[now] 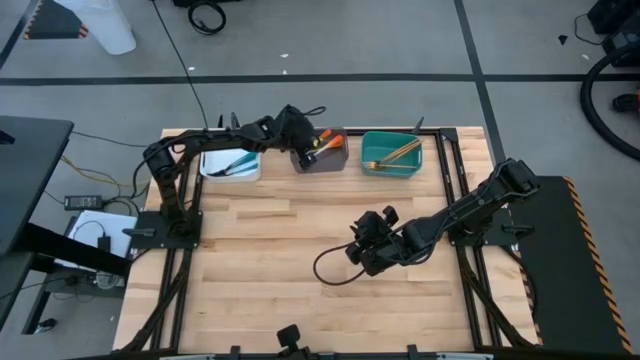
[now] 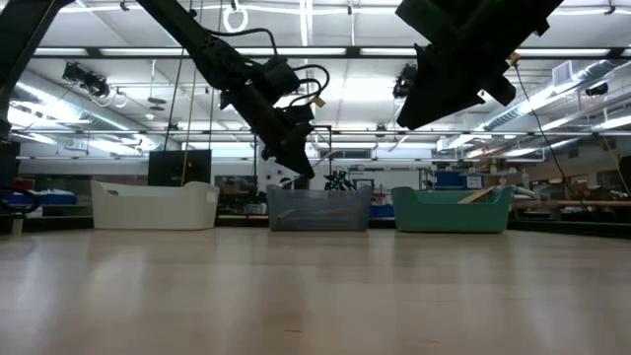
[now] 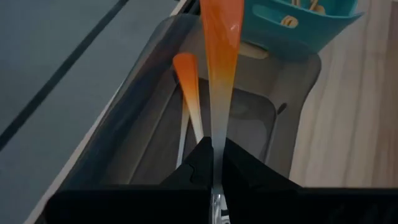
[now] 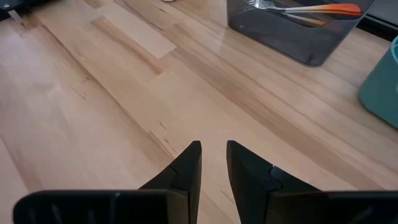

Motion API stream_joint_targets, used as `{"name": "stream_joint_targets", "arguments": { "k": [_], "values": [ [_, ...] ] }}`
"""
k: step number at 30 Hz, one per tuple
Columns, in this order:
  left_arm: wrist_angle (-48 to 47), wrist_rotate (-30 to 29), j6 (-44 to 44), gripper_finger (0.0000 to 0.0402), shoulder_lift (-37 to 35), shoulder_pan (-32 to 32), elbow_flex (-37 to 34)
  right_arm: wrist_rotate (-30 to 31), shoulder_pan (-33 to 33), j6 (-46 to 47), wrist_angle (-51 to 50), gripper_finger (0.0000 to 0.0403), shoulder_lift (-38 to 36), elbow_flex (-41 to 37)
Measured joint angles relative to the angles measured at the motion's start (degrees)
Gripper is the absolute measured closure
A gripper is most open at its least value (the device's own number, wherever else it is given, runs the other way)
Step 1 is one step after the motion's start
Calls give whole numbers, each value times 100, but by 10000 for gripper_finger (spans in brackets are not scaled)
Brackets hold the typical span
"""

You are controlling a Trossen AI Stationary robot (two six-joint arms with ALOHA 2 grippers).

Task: Sort silverware by color (type)
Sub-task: Put the orange fork into the black bin

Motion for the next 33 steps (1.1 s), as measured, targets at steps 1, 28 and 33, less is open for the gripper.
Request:
{"name": "stream_joint_targets", "arguments": {
  "k": [1, 28, 33],
  "values": [
    [-33, 20, -45, 376, 0, 11, 0, -1, 0, -3, 11, 317, 0, 0],
    [283, -147, -365, 376, 586, -78, -15, -57, 0, -354, 342, 317, 0, 7],
    [319, -193, -361, 376, 657, -74, -13, -57, 0, -449, 381, 317, 0, 7]
  ]
}}
